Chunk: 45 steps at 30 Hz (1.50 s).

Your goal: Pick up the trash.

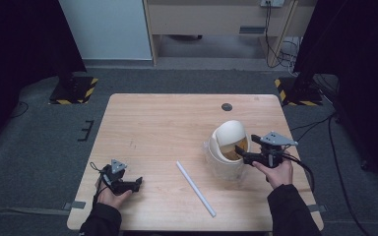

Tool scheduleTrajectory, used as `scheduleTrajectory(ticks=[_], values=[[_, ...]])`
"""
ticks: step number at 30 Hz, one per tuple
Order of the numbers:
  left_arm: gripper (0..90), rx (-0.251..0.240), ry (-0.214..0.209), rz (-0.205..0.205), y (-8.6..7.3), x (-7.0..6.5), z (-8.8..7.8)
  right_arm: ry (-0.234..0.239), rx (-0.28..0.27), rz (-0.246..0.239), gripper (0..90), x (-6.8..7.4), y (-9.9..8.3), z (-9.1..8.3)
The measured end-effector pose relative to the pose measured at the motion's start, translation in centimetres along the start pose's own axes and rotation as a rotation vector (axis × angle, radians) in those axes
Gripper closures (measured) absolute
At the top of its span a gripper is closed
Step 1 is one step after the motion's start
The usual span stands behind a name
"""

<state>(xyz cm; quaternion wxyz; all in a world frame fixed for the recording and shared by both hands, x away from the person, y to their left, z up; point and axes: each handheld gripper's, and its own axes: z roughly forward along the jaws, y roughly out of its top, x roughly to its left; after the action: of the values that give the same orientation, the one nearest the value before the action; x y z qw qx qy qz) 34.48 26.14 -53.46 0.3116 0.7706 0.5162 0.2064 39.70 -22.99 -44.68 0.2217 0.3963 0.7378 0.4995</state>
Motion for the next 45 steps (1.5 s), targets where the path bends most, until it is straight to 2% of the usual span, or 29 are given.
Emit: scheduleTrajectory(ticks=[3, 5, 7, 10, 12, 14, 15, 17, 20, 24, 27, 33, 37, 41, 45], values=[[6.1, 0.008, -0.005, 0.005, 0.2, 0.0, -0.2, 0.001, -0.013, -0.003, 20.6, -0.1, 0.1, -0.4], [14.9, 0.016, -0.006, 0.001, 0.3, 0.0, -0.4, -0.004, -0.033, -0.001, 20.9, -0.2, 0.2, -1.2], [16.2, 0.015, -0.008, -0.012, 0.4, 0.0, -0.6, -0.004, -0.041, -0.002, 21.0, -0.3, 0.2, -1.5], [19.4, -0.02, -0.002, -0.018, 0.7, -0.2, -1.1, -0.011, -0.064, 0.015, 21.4, -0.7, 0.1, -2.4], [22.2, -0.066, -0.015, -0.025, 1.1, -0.9, -1.6, -0.028, -0.073, 0.023, 21.3, -1.1, -0.1, -3.3], [22.9, -0.08, -0.021, -0.023, 1.3, -1.2, -1.7, -0.029, -0.088, 0.033, 20.6, -1.4, -0.3, -3.6], [24.0, -0.095, -0.03, -0.022, 1.4, -1.6, -1.8, -0.031, -0.091, 0.045, 21.4, -1.5, -0.4, -3.9], [25.9, -0.111, -0.039, -0.02, 1.8, -2.3, -1.9, -0.052, -0.086, 0.037, 21.6, -1.9, -0.7, -4.3], [28.1, -0.132, -0.054, -0.006, 2.4, -3.3, -2.0, -0.063, -0.097, 0.06, 21.2, -2.3, -1.1, -4.9], [32.3, -0.143, -0.078, 0.012, 3.1, -5.1, -1.9, -0.096, -0.095, 0.07, 20.8, -3.1, -1.9, -5.6], [34.4, -0.145, -0.102, 0.008, 3.6, -6.5, -1.5, -0.111, -0.089, 0.085, 20.7, -3.5, -2.4, -5.8], [37.6, -0.129, -0.146, 0.003, 4.6, -10.1, 0.1, -0.133, -0.062, 0.078, 20.7, -3.9, -3.1, -5.7], [40.4, -0.114, -0.152, -0.006, 5.0, -12.1, 1.5, -0.14, -0.04, 0.067, 20.7, -4.1, -3.5, -5.5], [41.1, -0.1, -0.15, -0.009, 5.4, -13.5, 2.6, -0.143, -0.03, 0.065, 20.7, -4.2, -3.7, -5.5], [39.8, -0.098, -0.147, -0.038, 6.0, -14.2, 3.2, -0.142, -0.027, 0.065, 20.7, -4.2, -3.8, -5.4]])
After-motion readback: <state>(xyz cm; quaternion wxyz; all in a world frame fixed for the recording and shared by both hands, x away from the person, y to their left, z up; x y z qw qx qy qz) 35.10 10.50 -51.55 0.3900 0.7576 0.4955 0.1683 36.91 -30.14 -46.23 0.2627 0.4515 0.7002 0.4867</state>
